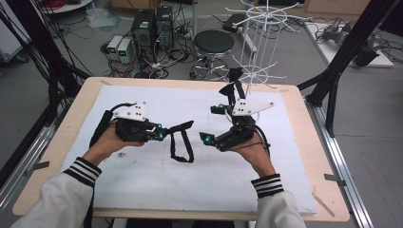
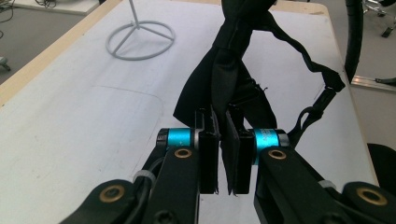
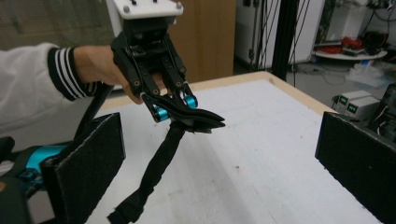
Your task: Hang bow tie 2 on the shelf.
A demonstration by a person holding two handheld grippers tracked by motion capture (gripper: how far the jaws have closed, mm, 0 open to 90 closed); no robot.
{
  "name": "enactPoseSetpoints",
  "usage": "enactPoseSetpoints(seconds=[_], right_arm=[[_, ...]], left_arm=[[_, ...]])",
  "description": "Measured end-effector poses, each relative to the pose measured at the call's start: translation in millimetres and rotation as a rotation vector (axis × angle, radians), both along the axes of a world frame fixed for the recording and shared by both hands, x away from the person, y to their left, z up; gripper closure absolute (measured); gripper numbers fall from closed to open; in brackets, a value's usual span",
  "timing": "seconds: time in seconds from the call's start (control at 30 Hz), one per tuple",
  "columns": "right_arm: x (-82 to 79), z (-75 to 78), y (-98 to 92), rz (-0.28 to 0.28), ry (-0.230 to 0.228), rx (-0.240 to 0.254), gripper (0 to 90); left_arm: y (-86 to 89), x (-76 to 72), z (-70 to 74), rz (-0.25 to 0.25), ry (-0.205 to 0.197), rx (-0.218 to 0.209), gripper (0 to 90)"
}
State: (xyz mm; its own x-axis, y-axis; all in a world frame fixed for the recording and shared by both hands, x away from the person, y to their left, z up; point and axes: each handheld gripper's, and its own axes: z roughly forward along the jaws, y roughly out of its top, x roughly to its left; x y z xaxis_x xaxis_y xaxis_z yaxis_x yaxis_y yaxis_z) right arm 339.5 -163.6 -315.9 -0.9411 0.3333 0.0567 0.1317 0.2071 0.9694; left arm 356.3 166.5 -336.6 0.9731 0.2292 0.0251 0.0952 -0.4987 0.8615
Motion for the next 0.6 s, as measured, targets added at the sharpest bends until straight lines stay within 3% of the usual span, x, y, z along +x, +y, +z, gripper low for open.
enactPoseSetpoints(seconds=[0.13, 0.23, 0.37, 0.5, 0.57, 0.6], right_arm=[[0.5, -0.9, 5.5, 0.036, -0.012, -0.04, 4.1], [0.9, -2.3, 9.0, 0.031, -0.023, -0.065, 4.2], [3.7, -3.8, 11.1, 0.038, 0.022, -0.061, 5.5], [3.4, -4.0, 15.3, 0.018, 0.03, -0.097, 7.1], [3.6, -3.3, 16.3, 0.021, 0.034, -0.106, 18.5], [3.7, -3.0, 16.7, 0.024, 0.026, -0.103, 20.0]], left_arm=[[-5.7, 0.7, 0.4, -0.006, -0.006, -0.005, 84.6], [-9.9, 1.0, 0.7, -0.013, -0.009, -0.003, 84.6], [-14.2, 0.3, 1.2, -0.008, -0.015, 0.009, 84.6], [-16.5, 0.3, 1.4, -0.005, -0.02, 0.013, 84.4], [-17.2, 0.0, 1.1, -0.006, -0.021, 0.015, 84.4], [-17.6, -0.2, 1.3, -0.007, -0.021, 0.015, 84.5]])
